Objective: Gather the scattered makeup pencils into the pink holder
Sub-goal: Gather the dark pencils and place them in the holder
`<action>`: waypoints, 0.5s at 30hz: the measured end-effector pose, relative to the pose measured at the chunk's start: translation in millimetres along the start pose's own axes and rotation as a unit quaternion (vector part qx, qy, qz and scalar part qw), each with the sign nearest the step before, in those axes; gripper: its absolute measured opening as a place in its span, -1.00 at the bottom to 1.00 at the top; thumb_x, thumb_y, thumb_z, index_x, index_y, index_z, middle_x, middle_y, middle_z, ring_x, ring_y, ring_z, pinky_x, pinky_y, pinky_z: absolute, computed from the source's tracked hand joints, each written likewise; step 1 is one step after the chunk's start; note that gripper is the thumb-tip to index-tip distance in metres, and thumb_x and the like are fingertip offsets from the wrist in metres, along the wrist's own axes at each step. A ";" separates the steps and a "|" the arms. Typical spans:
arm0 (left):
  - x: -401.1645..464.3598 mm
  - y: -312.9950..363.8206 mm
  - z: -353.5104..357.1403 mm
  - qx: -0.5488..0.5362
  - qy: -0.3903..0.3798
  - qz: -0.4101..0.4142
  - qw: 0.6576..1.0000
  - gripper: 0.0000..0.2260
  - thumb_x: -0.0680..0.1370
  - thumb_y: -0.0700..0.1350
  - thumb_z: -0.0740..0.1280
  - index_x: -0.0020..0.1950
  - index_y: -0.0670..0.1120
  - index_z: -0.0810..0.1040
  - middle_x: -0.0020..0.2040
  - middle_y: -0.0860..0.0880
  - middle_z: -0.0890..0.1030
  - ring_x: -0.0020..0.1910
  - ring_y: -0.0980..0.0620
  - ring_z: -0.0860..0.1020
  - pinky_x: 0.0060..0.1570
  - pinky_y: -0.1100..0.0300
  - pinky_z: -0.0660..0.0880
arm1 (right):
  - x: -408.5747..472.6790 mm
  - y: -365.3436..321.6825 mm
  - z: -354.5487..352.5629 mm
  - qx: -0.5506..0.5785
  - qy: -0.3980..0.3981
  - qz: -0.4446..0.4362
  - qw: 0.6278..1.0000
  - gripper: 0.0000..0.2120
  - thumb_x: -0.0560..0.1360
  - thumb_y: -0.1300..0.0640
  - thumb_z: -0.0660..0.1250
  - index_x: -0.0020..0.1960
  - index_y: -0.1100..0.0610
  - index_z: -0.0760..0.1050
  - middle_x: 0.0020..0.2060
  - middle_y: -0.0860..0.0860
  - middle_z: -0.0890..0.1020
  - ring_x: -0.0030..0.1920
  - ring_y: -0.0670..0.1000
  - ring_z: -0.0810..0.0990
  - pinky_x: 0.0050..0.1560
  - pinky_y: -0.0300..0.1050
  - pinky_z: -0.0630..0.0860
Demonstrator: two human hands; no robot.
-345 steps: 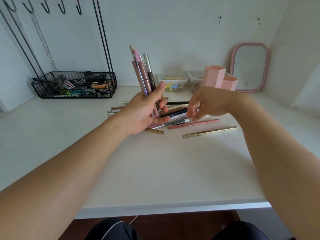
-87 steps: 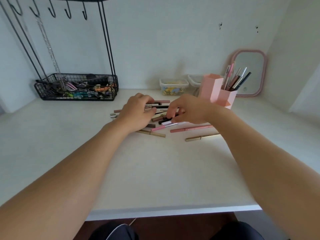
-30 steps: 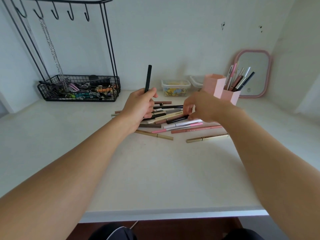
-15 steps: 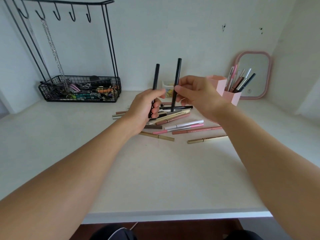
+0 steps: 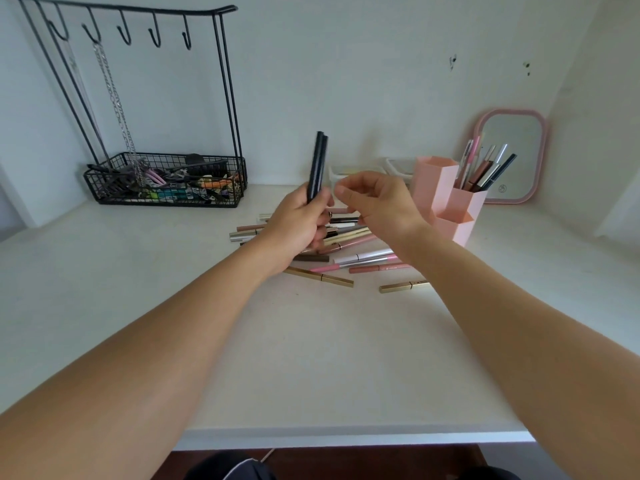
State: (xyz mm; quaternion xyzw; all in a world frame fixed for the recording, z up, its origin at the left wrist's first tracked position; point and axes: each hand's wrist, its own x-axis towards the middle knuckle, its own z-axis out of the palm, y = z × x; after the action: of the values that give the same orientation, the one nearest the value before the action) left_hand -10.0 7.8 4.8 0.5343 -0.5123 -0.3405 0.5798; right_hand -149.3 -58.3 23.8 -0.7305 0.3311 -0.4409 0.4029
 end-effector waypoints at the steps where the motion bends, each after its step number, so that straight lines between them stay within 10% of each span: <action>1: 1.7 1.2 -3.1 -0.016 0.021 0.001 1.000 -0.78 0.71 0.02 0.17 -0.06 -0.06 0.41 -0.41 0.06 0.27 -0.47 0.07 0.27 -0.48 0.22 0.28 | 2.6 2.7 -3.6 -0.073 0.013 -0.017 0.997 -0.91 0.54 0.14 0.41 0.02 0.12 0.64 -0.21 -0.09 0.63 -0.25 -0.14 0.55 -0.15 -0.26 0.48; 8: 4.8 10.3 -24.5 -0.097 0.104 -0.033 0.989 -0.73 0.65 0.15 0.24 -0.05 -0.04 0.37 -0.46 0.11 0.24 -0.52 0.13 0.15 -0.58 0.27 0.09 | 20.6 15.3 -18.8 -0.391 -0.075 -0.001 0.917 -0.70 0.61 0.14 0.30 0.33 0.11 0.54 0.26 0.00 0.62 0.23 0.05 0.57 0.27 -0.13 0.42; 15: 8.2 7.2 -28.9 -0.147 0.173 -0.070 0.971 -0.54 0.67 0.28 0.03 -0.17 -0.05 0.41 -0.45 0.04 0.24 -0.54 0.10 0.15 -0.56 0.28 0.03 | 36.0 21.8 0.0 -0.460 -0.138 0.016 0.877 -0.75 0.60 0.14 0.31 0.25 0.07 0.62 0.14 0.07 0.66 0.15 0.10 0.59 0.20 -0.03 0.53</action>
State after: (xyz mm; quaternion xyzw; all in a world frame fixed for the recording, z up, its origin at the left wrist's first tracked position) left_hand 18.5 9.3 16.5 0.5284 -0.3099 -0.3537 0.7068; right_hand -138.0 -98.5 18.2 -0.8814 0.4495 -0.1272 0.0701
